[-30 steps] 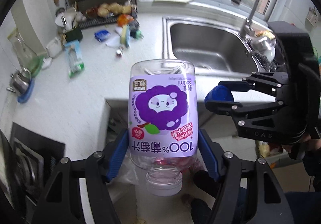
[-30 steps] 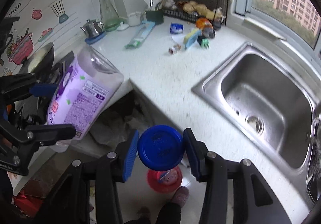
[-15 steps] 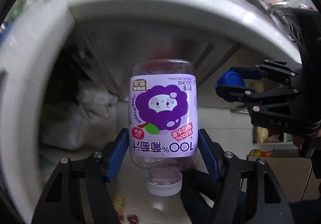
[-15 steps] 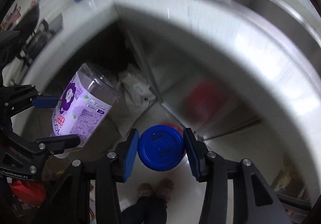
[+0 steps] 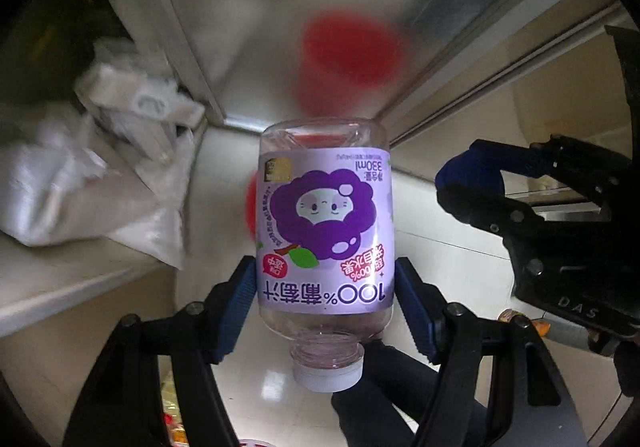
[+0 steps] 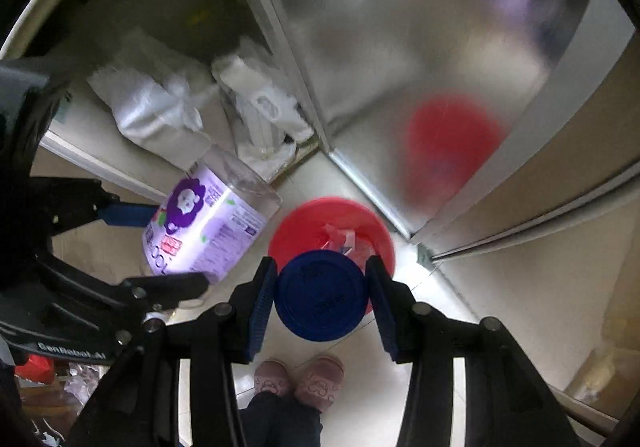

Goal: Collect trash
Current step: 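Carry the bottle and blue lid down over the red bucket with both tools, then open the left tool over the bucket while the right tool releases the lid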

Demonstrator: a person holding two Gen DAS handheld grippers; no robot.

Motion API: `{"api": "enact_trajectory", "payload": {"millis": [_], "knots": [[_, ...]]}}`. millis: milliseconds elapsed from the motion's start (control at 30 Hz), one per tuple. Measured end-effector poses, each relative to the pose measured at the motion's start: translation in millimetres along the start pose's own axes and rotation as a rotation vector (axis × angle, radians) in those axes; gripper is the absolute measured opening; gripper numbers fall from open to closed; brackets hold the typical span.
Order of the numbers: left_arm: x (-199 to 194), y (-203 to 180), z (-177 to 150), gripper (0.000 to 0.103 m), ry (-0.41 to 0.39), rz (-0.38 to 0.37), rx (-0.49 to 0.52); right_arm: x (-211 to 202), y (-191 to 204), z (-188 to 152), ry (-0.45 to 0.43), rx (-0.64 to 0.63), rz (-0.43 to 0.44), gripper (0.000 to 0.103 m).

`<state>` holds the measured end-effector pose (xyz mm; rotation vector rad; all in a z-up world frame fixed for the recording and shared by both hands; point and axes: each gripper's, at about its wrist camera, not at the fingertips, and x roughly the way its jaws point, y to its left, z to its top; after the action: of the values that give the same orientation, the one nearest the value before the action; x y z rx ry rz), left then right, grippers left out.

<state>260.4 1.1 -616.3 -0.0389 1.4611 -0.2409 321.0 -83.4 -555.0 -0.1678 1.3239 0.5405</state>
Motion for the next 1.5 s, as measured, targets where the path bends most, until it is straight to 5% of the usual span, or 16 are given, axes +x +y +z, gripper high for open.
{"api": "enact_trajectory", "payload": {"millis": [233, 533, 1067, 1300, 1500], "knots": [[96.4, 24.0, -0.2, 0.066, 0.037, -0.029, -0.033, 98.1, -13.3, -21.9, 0.084, 0.031, 0.032, 0.043], [181.6, 50.5, 3.0, 0.066, 0.076, -0.041, -0.058, 163.4, -29.7, -34.3, 0.132, 0.043, 0.040, 0.043], [203.0, 51.4, 9.7, 0.067, 0.095, -0.046, -0.034, 185.5, -41.2, -39.1, 0.138, 0.058, 0.025, 0.043], [192.4, 56.5, 8.5, 0.083, 0.054, -0.035, -0.044, 179.9, -38.8, -42.3, 0.120, 0.081, 0.038, 0.082], [167.8, 53.4, 3.6, 0.091, 0.023, -0.036, -0.022, 157.6, -33.1, -42.1, 0.093, 0.092, 0.001, 0.090]]}}
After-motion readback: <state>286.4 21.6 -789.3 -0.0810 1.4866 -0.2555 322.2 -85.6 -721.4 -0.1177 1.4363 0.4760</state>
